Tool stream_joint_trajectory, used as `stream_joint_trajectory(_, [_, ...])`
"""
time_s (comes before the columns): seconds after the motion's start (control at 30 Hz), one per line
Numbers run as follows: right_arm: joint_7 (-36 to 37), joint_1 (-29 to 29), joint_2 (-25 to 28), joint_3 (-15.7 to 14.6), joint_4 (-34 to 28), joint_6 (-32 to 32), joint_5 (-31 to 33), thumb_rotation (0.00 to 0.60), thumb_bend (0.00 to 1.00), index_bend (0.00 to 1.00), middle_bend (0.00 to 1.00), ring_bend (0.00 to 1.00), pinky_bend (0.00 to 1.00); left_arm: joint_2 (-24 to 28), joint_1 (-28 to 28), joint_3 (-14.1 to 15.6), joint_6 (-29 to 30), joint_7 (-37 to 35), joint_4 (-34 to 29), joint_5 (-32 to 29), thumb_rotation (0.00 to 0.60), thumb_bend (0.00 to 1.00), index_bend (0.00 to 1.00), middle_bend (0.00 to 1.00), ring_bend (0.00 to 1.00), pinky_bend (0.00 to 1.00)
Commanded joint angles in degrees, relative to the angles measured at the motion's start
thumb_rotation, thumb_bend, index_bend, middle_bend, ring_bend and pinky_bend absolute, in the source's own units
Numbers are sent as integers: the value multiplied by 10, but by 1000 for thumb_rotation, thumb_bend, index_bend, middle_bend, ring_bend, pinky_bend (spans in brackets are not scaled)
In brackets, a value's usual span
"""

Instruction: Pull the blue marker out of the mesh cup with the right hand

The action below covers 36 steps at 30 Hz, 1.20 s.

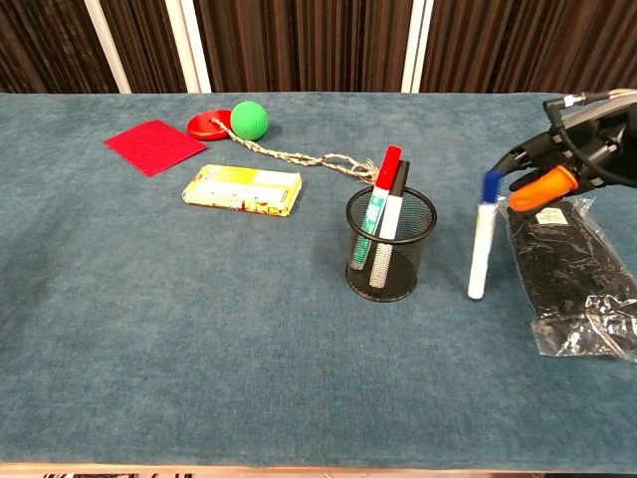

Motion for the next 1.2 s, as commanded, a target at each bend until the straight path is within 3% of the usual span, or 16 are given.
stream_joint_trajectory(0.03, [-12,15,1,-13,2,18,8,600,151,17,0,0,171,0,0,0,0,0,0,0,600,509,77,0,0,42])
stream_joint_trajectory(0.13, [-16,19,12,-11,-12,55,15,600,150,7,0,0,171,0,0,0,0,0,0,0,600,509,77,0,0,42])
stream_joint_trajectory(0.3, [-58,7,34,-11,-50,170,3,600,150,6,0,0,171,0,1,1,1,2,0,1,600,509,79,0,0,42])
stream_joint_trajectory(0.43, [-57,-17,67,-3,-84,217,0,600,151,6,0,0,171,0,1,0,2,2,0,1,600,509,79,0,0,42])
stream_joint_trajectory(0.53, [-118,-92,87,-42,-107,359,-114,600,153,5,0,0,171,-2,2,-3,6,0,0,-2,600,509,79,0,0,42])
stream_joint_trajectory(0.77, [-298,-220,3,-151,-48,605,-307,600,162,0,0,0,171,-1,3,-4,7,-4,-1,-5,600,509,81,0,0,42])
stream_joint_trajectory(1.0, [-341,-331,-78,-207,37,741,-408,600,181,0,0,0,171,-5,3,1,6,8,4,1,600,509,81,0,0,41])
stream_joint_trajectory(1.2, [-370,-363,-108,-216,64,760,-436,600,187,0,0,0,170,-9,4,4,9,14,9,8,600,509,81,0,0,41])
